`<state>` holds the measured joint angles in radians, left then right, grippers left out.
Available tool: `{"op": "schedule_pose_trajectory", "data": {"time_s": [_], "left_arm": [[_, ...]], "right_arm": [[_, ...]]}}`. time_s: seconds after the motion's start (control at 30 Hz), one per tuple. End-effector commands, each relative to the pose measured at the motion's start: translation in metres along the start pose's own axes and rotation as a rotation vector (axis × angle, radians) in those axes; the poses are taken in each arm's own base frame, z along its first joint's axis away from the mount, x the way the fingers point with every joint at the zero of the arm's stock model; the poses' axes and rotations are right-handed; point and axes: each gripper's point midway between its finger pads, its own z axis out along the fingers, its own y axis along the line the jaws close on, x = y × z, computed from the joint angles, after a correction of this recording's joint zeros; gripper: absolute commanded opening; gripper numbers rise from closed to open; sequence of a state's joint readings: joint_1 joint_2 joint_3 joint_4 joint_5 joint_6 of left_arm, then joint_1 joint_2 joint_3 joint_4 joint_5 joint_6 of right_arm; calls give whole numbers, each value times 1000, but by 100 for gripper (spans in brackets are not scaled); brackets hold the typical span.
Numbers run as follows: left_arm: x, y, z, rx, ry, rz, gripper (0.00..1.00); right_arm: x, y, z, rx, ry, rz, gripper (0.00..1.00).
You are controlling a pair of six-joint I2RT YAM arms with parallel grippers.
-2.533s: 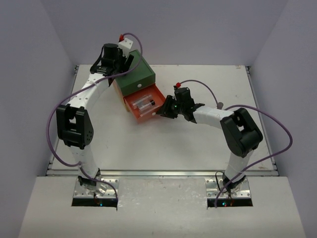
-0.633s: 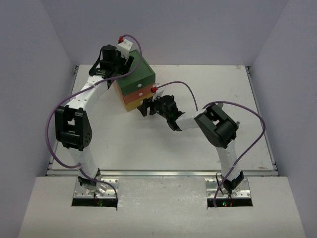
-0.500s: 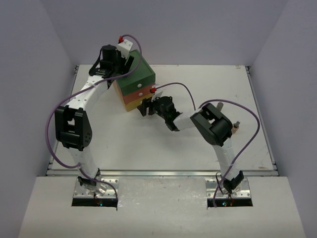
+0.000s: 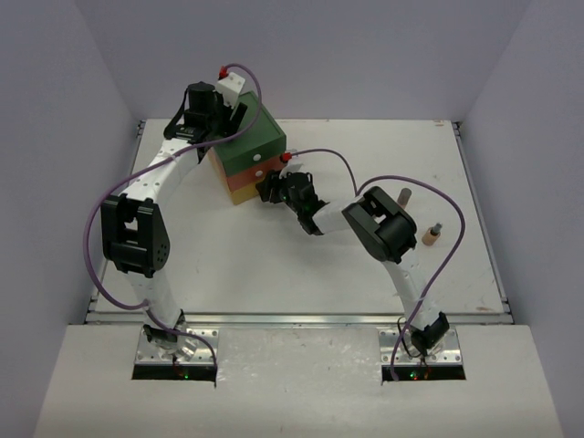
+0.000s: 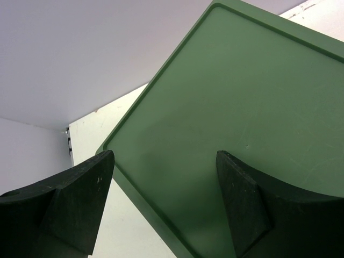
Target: Organize the makeup
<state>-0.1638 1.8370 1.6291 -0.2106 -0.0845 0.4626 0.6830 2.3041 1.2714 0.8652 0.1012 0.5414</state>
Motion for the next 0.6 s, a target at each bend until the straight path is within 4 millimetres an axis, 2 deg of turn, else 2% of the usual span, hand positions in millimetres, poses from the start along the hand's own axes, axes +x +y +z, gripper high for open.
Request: {"op": "schedule_pose_trajectory", "data": {"time_s": [0.0,0.27,0.57], "left_arm": [[56,-28,5,103,186,25,77],[55,-28,4,102,185,31,77],[56,-28,3,102,186,33,77]], "right_arm": [[-19,3,11,34,-40,71,49],[-21,11,14,23,-46,215,42],[-16,11,14,32,-33,318,42]]}}
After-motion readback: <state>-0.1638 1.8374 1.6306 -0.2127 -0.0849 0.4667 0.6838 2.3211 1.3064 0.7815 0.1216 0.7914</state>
